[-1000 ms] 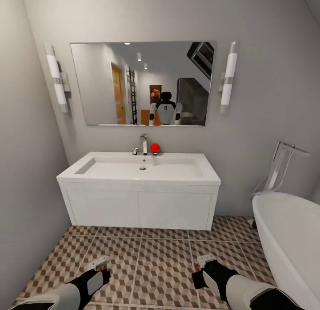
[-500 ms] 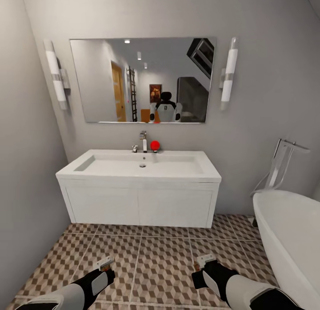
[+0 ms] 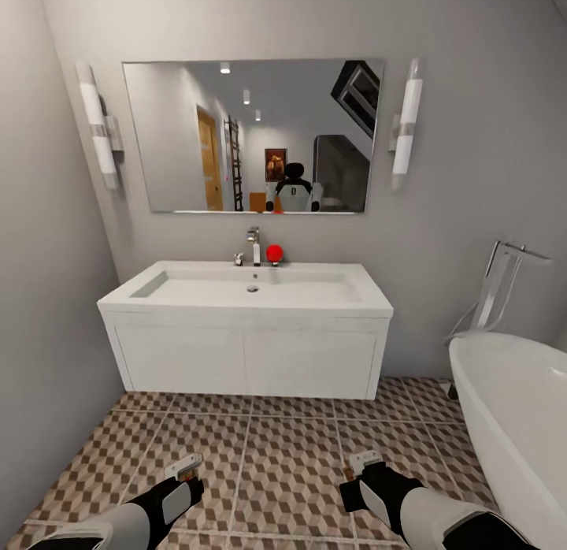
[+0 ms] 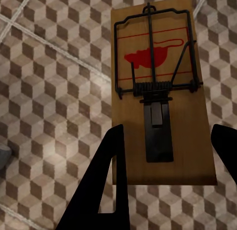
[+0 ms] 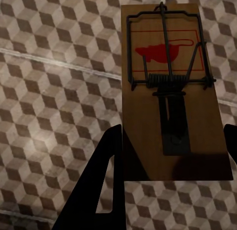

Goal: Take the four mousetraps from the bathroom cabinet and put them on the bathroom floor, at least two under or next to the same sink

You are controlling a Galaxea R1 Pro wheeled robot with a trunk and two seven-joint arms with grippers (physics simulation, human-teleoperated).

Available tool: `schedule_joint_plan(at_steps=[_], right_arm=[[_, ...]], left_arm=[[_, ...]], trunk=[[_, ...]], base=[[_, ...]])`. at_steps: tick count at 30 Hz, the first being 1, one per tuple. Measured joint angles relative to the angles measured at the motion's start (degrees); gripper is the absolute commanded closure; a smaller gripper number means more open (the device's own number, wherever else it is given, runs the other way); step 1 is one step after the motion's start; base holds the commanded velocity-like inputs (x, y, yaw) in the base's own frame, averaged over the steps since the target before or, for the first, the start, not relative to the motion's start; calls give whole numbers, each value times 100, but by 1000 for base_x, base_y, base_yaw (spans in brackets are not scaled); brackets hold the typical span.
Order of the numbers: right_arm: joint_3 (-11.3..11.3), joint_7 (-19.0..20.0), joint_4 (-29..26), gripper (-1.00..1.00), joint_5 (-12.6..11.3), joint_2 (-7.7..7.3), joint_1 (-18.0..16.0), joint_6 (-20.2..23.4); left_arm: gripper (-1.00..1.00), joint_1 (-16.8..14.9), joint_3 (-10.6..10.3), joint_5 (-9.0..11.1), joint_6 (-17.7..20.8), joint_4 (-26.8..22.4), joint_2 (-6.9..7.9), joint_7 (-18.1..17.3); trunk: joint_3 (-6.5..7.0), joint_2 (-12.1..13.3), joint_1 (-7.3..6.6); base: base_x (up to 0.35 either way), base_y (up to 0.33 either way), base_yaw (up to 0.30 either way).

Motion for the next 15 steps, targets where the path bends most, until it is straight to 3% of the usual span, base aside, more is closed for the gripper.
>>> schedule_joint_plan(at_steps=[15], right_arm=[[6,-7,0,100,0,6,0,-8]], left_arm=[[100,0,0,-9,-10,-4,7,4]], trunk=[[-269,-602,330]], base=[[0,0,0]])
